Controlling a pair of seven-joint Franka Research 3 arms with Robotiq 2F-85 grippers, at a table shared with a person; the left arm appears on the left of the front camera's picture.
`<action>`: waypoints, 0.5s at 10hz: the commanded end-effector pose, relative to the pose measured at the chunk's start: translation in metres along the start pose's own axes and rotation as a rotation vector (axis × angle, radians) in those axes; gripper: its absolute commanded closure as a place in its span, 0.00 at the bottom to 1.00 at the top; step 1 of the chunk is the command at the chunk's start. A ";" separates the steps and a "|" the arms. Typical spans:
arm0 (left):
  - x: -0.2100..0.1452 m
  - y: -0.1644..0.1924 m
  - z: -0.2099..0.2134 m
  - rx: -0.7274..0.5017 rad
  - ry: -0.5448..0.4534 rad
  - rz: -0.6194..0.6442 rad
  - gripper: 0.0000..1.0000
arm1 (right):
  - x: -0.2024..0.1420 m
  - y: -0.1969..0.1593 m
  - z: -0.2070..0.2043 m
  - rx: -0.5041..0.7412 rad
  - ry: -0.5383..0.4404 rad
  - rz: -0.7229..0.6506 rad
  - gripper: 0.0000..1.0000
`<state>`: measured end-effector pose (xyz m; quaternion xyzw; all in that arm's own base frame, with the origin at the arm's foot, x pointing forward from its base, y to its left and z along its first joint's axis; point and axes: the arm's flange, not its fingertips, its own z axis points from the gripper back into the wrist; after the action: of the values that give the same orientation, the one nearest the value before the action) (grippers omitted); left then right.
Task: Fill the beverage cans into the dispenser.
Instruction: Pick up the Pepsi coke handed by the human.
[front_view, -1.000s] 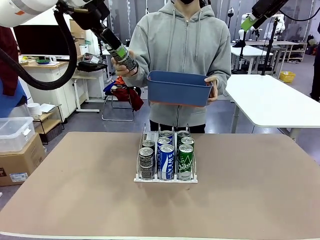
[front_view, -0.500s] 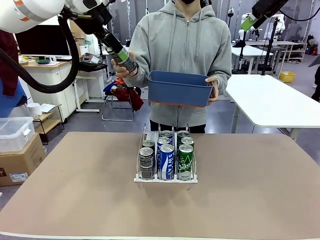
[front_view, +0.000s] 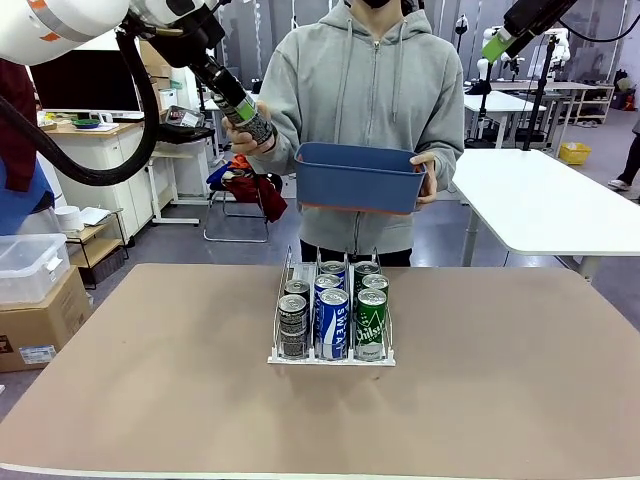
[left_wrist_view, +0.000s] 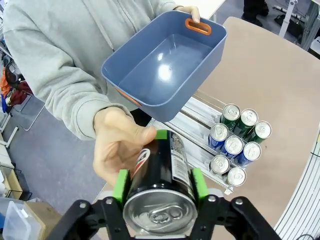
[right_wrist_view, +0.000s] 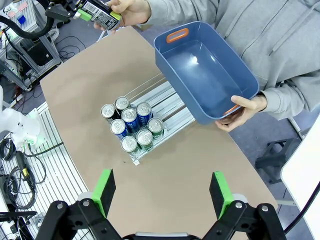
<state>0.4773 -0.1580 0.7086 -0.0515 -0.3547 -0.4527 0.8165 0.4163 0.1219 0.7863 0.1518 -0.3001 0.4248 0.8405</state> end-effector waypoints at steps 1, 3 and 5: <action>-0.003 0.000 0.005 -0.002 -0.018 0.038 1.00 | -0.002 0.001 0.000 0.006 -0.001 0.002 0.00; -0.004 0.002 0.006 -0.013 -0.030 0.042 0.96 | -0.002 0.001 0.000 0.006 -0.001 0.002 0.00; -0.006 0.001 0.011 0.019 -0.049 0.050 1.00 | -0.002 0.001 0.000 0.006 -0.001 0.002 0.00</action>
<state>0.4753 -0.1551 0.7132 -0.0621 -0.3624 -0.4388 0.8199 0.4163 0.1219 0.7863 0.1518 -0.3001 0.4248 0.8405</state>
